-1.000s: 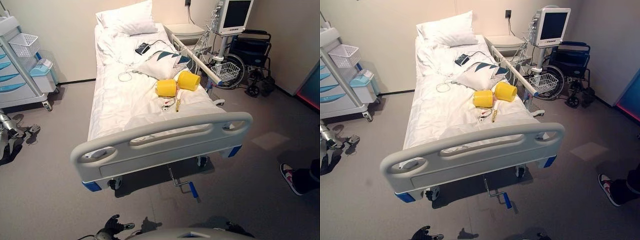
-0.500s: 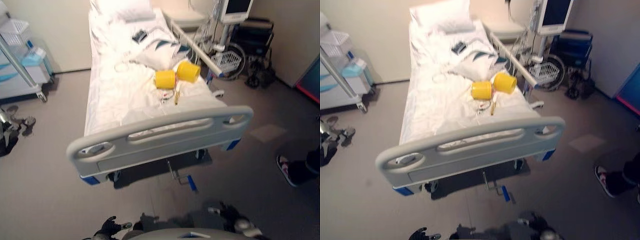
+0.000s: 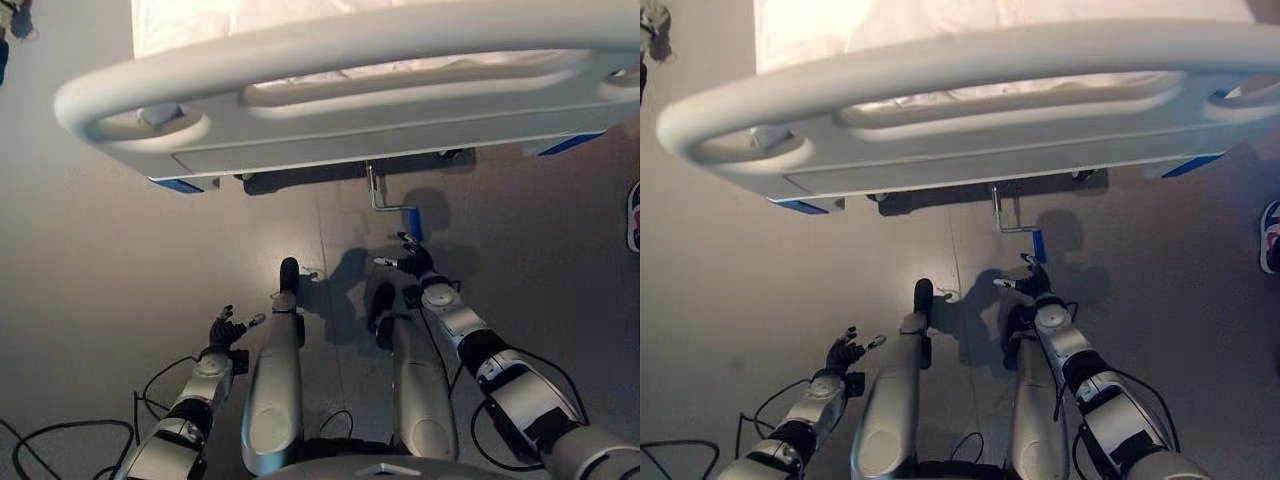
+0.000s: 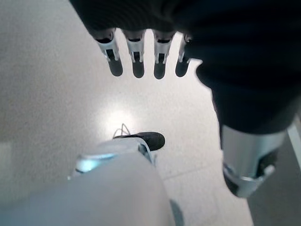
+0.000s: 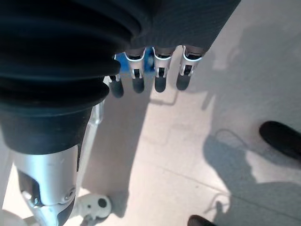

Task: Raise the hospital bed

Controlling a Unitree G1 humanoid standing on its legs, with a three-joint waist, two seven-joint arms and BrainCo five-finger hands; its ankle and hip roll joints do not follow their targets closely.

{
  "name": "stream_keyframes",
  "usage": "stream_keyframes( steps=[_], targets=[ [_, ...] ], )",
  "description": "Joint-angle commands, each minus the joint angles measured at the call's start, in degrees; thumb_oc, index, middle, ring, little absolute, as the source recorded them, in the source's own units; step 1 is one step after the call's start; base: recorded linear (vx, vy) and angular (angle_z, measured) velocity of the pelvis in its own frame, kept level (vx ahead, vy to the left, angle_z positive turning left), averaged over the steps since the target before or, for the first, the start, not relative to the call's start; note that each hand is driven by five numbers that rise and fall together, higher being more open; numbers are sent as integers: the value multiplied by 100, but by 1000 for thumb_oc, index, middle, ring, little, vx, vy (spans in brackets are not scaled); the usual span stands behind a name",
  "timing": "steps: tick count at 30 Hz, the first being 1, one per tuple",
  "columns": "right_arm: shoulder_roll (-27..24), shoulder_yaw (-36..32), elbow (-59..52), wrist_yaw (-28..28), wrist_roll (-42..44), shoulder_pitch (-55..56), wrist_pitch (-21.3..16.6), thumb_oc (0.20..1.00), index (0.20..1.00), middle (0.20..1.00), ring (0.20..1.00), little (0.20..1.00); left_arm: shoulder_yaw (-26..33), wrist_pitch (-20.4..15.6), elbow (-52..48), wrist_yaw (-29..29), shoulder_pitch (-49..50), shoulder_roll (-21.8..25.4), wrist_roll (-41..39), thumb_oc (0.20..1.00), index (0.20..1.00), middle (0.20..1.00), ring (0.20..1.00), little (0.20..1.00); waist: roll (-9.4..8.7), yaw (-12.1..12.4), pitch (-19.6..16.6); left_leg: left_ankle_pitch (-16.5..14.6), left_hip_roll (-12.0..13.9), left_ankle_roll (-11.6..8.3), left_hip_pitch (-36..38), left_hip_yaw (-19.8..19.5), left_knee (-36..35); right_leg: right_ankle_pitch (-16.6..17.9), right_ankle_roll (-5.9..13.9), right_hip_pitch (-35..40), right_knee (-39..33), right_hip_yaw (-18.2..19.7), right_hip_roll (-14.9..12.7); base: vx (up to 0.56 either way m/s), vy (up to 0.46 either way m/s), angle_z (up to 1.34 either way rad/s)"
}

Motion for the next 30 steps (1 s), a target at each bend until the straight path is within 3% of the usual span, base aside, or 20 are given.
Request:
stream_keyframes(
  steps=[1, 9, 11, 12, 14, 25, 30],
  targets=[
    [-259, -172, -959, -465, 199, 17, -214, 1000, 1000, 1000, 1000, 1000, -42, -93, -447, 298, 468, 186, -254, 1000, 1000, 1000, 1000, 1000, -61, -108, -133, -613, 11, 137, -674, -168, 1105, 429, 499, -500, -53, 378, -185, -33, -20, 3],
    [-508, -290, -932, -877, 210, -554, -207, 1000, 1000, 1000, 1000, 1000, 61, -173, -981, 566, 658, 302, -490, 1000, 1000, 1000, 1000, 1000, -34, -74, -133, -835, -16, 196, -1717, -291, 1789, 214, 450, -1558, 703, 448, -216, -11, -2, 2],
    [-594, -371, -894, -1024, 272, -751, -181, 1000, 1000, 1000, 1000, 1000, 41, -181, -1279, 673, 729, 333, -551, 1000, 1000, 1000, 1000, 1000, -22, -85, -133, -968, -40, 222, -2135, -348, 2119, 91, 429, -1952, 1009, 454, -263, 58, -12, 1],
    [-633, -396, -904, -1091, 290, -735, -175, 1000, 1000, 1000, 1000, 1000, 23, -196, -1397, 718, 831, 349, -572, 1000, 1000, 1000, 1000, 1000, -22, -90, -133, -1231, -34, 214, -2132, -365, 2321, -153, 456, -1942, 1194, 482, -288, 116, -20, 3],
    [-738, -469, -822, -1194, 309, -852, -199, 1000, 1000, 1000, 1000, 1000, -11, -182, -1574, 751, 913, 375, -548, 1000, 1000, 1000, 1000, 1000, -7, -85, -133, -1295, -16, 204, -2351, -389, 2501, -207, 442, -2135, 1326, 468, -285, 84, -14, 9],
    [-1040, -713, -840, -1754, 266, -1142, -183, 1000, 1000, 1000, 1000, 1000, -62, -115, -2096, 1012, 1215, 529, -515, 1000, 1000, 1000, 1000, 1000, -6, -82, -133, -1506, 5, 228, -2982, -452, 3009, -394, 429, -2783, 1786, 463, -249, 38, 0, 1],
    [-1070, -689, -1402, -1517, 126, -582, -202, 1000, 1000, 1000, 1000, 1000, -94, -99, -2203, 1045, 1242, 481, -450, 1000, 1000, 1000, 1000, 1000, -65, -136, -133, -1476, 1, 231, -3038, -478, 3023, -386, 429, -2853, 1836, 441, -246, 0, 0, 0]
  ],
)
